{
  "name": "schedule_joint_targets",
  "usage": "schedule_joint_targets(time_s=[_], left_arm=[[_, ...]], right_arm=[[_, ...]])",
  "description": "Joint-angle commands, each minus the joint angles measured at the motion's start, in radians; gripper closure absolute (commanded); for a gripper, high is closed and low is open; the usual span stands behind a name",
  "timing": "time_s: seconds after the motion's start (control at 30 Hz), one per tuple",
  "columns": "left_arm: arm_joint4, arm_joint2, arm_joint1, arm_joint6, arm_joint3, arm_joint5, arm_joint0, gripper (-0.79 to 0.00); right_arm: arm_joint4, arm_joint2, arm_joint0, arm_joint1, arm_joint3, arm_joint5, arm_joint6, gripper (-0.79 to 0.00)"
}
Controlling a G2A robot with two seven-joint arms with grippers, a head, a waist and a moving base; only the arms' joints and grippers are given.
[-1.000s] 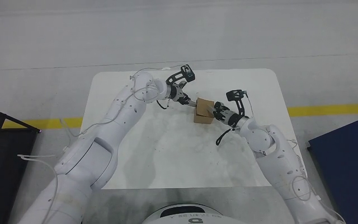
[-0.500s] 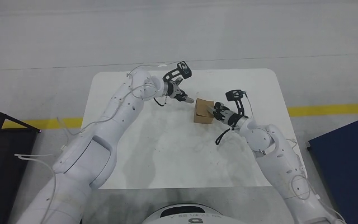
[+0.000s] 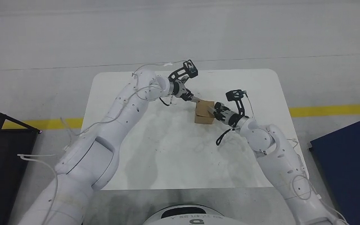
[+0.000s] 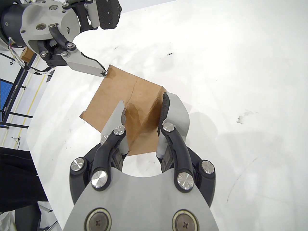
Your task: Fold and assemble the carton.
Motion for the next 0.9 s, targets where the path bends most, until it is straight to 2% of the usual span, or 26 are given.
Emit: schedule_joint_targets(time_s=[0.0,0.53,0.87], left_arm=[[0.003,0.004,-0.004,0.003,0.007,0.0,-0.003,-0.785],[0.043,0.039,-0.039,0.024,0.066,0.0,-0.03,-0.785],[0.065,0.062,-0.064,0.035,0.096,-0.003,-0.043,-0.785]], right_arm=[[0.002,0.0,0.0,0.0,0.0,0.002,0.0,-0.299],[-0.003,-0.004,0.01,-0.001,0.008,0.001,0.003,-0.292],[-0.014,0.002,0.009,0.0,0.012,0.008,-0.008,-0.317]])
